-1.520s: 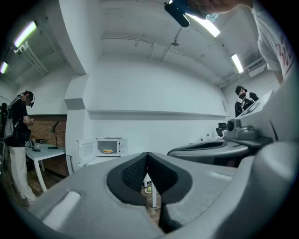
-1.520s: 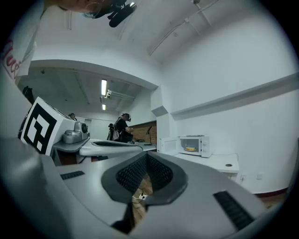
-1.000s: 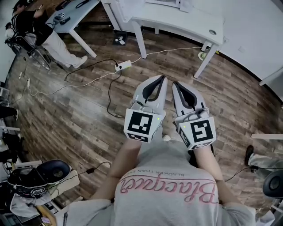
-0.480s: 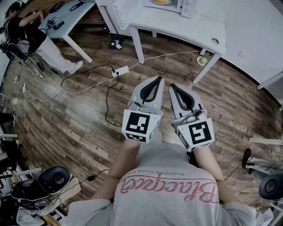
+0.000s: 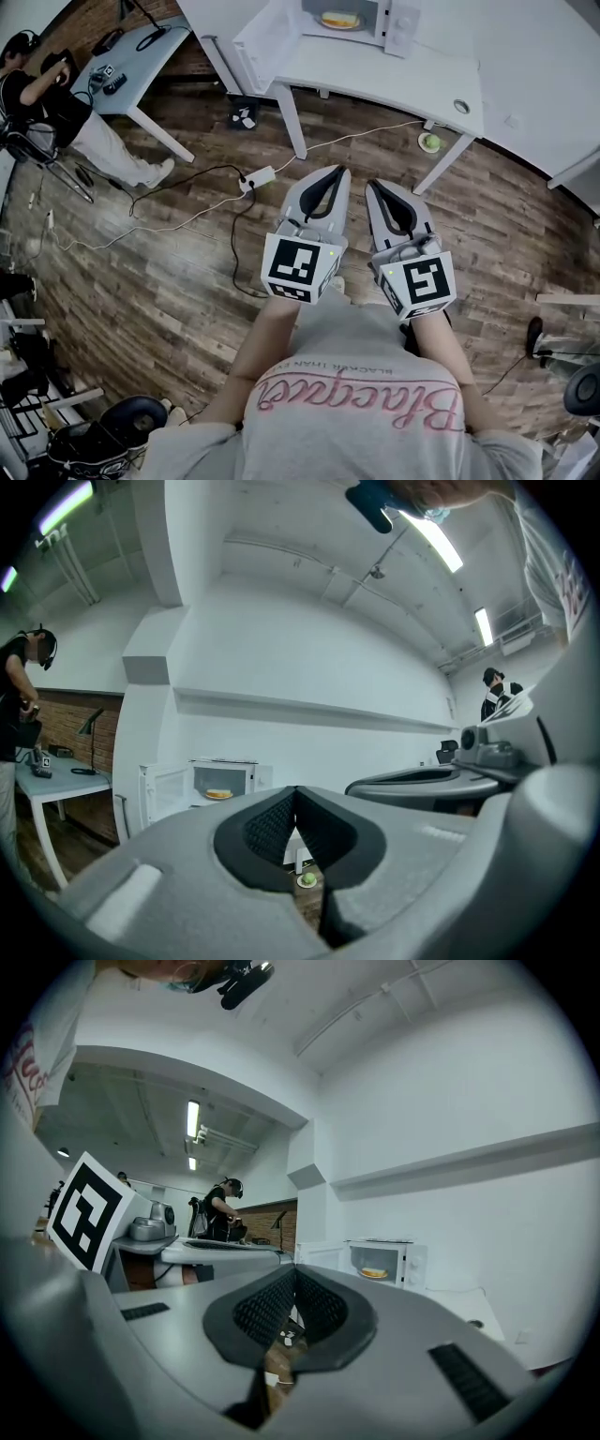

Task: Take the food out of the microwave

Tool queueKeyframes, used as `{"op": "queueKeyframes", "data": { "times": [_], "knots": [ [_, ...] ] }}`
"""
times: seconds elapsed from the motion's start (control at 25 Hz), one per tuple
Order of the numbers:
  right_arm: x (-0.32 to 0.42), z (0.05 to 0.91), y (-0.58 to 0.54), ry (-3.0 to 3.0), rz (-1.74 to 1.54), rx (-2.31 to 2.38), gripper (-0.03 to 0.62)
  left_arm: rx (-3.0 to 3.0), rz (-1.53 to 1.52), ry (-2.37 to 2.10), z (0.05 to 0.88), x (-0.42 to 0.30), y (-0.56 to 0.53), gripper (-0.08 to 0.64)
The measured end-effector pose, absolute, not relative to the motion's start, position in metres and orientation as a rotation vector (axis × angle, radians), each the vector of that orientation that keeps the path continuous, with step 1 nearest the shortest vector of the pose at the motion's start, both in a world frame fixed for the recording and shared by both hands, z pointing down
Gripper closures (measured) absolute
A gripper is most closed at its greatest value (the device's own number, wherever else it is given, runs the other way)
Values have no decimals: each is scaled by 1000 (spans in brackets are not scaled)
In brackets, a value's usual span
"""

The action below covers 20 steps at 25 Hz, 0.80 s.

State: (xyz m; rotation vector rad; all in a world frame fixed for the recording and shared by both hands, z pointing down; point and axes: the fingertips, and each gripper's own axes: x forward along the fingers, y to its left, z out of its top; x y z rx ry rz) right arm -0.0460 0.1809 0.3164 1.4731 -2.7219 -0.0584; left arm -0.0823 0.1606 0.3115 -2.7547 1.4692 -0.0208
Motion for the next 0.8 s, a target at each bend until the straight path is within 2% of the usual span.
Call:
{"op": "queueKeyframes", "data": {
  "times": [0.8],
  "knots": [
    [-47, 326, 94, -2658, -5, 1592, 582, -2818, 6, 1443, 323, -93, 71, 552]
  ]
}}
